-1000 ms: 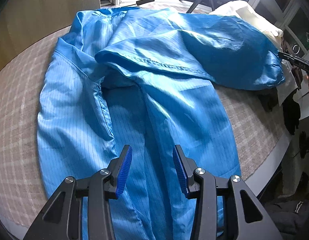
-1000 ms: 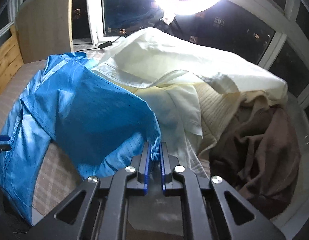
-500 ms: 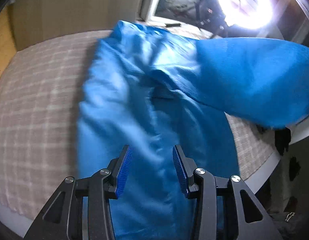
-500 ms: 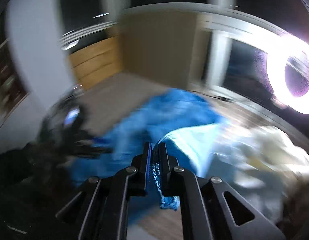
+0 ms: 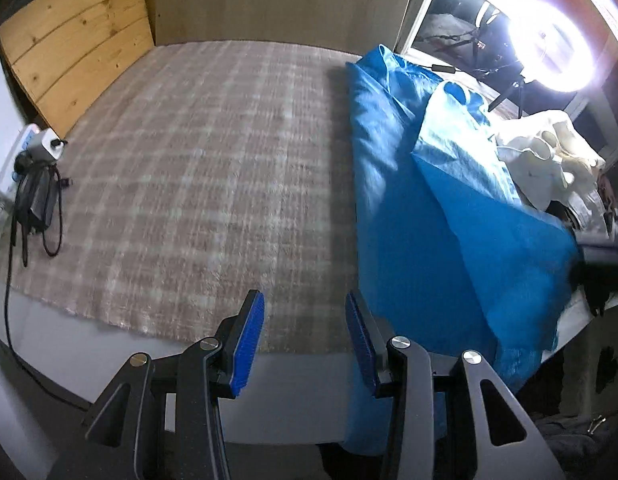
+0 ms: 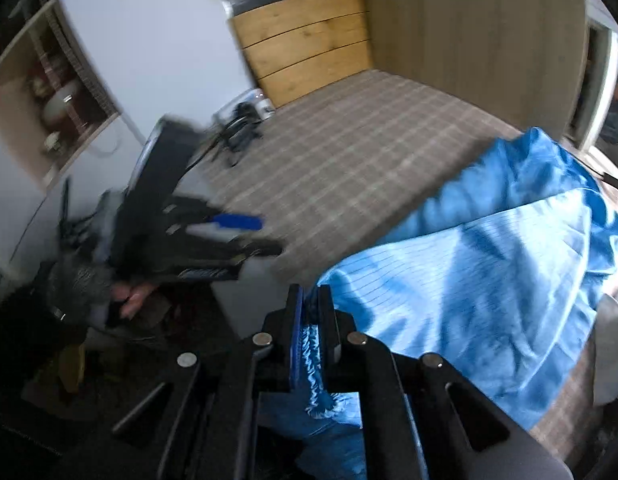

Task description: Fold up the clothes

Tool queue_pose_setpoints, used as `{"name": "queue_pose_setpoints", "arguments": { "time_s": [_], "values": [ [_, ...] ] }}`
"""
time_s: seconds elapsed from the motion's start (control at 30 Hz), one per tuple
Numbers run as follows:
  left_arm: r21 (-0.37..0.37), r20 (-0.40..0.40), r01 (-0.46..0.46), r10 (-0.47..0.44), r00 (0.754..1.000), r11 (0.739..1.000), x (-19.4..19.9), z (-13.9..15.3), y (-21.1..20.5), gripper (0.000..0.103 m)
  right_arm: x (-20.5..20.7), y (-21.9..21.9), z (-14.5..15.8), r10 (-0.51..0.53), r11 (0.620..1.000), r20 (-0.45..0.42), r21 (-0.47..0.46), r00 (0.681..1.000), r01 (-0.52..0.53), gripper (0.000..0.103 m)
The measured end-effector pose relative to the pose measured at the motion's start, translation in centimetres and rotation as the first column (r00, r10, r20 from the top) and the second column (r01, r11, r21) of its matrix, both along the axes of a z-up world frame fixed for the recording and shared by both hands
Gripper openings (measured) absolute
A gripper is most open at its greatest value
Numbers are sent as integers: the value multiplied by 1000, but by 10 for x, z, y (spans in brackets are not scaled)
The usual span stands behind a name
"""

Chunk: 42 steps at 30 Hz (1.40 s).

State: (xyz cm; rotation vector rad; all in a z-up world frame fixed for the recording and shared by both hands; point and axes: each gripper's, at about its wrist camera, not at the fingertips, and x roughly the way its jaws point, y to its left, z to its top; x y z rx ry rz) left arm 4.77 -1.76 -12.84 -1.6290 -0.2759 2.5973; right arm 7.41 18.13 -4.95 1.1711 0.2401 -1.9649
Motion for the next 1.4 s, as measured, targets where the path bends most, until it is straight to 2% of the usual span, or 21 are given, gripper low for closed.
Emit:
{"name": "queue_pose_setpoints", "arguments": {
  "time_s": [0.13, 0.3, 0.43, 0.6, 0.7, 0.8, 0.83, 0.93, 1.03, 1.17, 1.27, 1.4],
  "values": [
    [7, -8, 46, -46, 999, 999, -7, -1, 6, 41, -8, 34, 35, -137, 987, -26, -83, 990, 135, 7],
    [23, -26, 82, -82, 996, 996, -16, 6, 9, 41, -16, 81, 84, -316, 932, -51, -202, 947, 300, 7],
    [34, -53, 122, -120, 991, 992, -24, 12, 16, 41, -23, 119, 124, -452, 858, -55, -297, 890, 418, 7],
    [51, -73, 175, -171, 983, 983, -29, 17, 25, 41, -31, 166, 173, -609, 732, -39, -412, 792, 542, 7],
    [57, -73, 204, -199, 977, 977, -32, 16, 30, 41, -6, 194, 159, -684, 704, -72, -325, 726, 631, 7],
    [64, -65, 236, -232, 971, 970, -35, 11, 40, 41, 7, 210, 131, -722, 686, -67, -193, 688, 701, 7],
    [64, -61, 248, -245, 968, 967, -36, 9, 45, 41, 9, 212, 124, -722, 689, -70, -154, 688, 708, 7],
    [65, -52, 284, -281, 958, 957, -38, 4, 60, 41, 13, 207, 107, -694, 720, -80, -62, 716, 691, 7],
    [65, -53, 320, -317, 947, 945, -36, 3, 77, 41, 19, 179, 96, -612, 788, -89, 12, 786, 616, 7],
    [71, -56, 340, -336, 940, 938, -31, 4, 88, 41, 22, 141, 73, -523, 851, -33, 35, 852, 524, 7],
    [74, -50, 350, -347, 937, 934, -28, 2, 93, 41, 21, 125, 58, -497, 868, 32, 16, 867, 497, 7],
    [78, -41, 362, -360, 932, 929, -24, 0, 100, 41, 21, 121, 58, -506, 862, 37, -4, 862, 507, 7]
  ]
}}
